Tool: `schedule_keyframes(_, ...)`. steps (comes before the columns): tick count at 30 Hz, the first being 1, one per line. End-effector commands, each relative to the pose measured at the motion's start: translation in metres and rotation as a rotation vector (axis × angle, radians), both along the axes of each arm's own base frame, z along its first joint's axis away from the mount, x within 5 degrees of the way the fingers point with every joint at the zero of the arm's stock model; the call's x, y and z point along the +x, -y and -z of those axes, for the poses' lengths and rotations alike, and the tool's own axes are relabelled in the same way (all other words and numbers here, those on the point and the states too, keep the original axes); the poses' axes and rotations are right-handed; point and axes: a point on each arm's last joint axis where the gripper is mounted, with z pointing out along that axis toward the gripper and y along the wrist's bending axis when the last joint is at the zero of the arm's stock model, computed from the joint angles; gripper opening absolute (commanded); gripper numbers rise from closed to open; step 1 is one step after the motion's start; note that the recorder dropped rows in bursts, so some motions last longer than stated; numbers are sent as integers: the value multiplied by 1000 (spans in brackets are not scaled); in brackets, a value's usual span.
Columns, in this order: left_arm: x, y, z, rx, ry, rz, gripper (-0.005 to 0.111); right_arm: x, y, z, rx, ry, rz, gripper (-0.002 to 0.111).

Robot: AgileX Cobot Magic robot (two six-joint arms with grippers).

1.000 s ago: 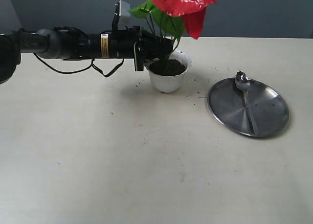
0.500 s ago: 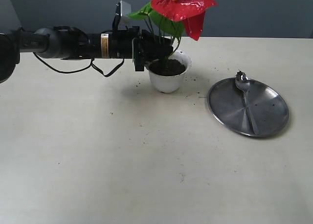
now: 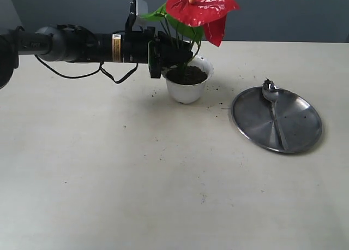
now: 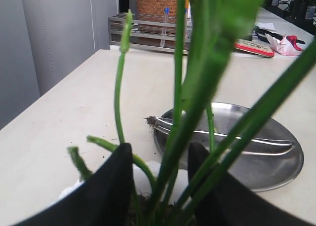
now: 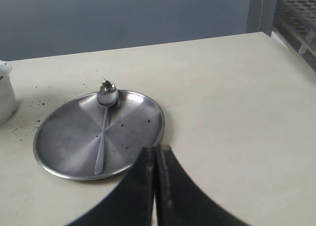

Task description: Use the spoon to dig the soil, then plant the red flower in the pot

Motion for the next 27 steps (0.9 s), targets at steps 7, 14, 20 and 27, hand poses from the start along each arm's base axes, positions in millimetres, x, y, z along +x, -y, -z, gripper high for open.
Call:
schedule_keyframes(7, -2, 2, -13, 11, 7, -3, 38, 0, 0, 0, -2, 11, 4, 0)
schedule_keyframes(14, 0, -6, -21, 5, -16, -20, 48, 0, 0, 0, -2, 11, 4, 0)
schedule_keyframes(20, 0, -17, -29, 18, -29, -31, 50, 0, 0, 0, -2, 11, 4, 0)
schedule_keyframes(27, -1, -17, -33, 32, -20, -22, 50, 0, 0, 0, -2, 13, 5, 0)
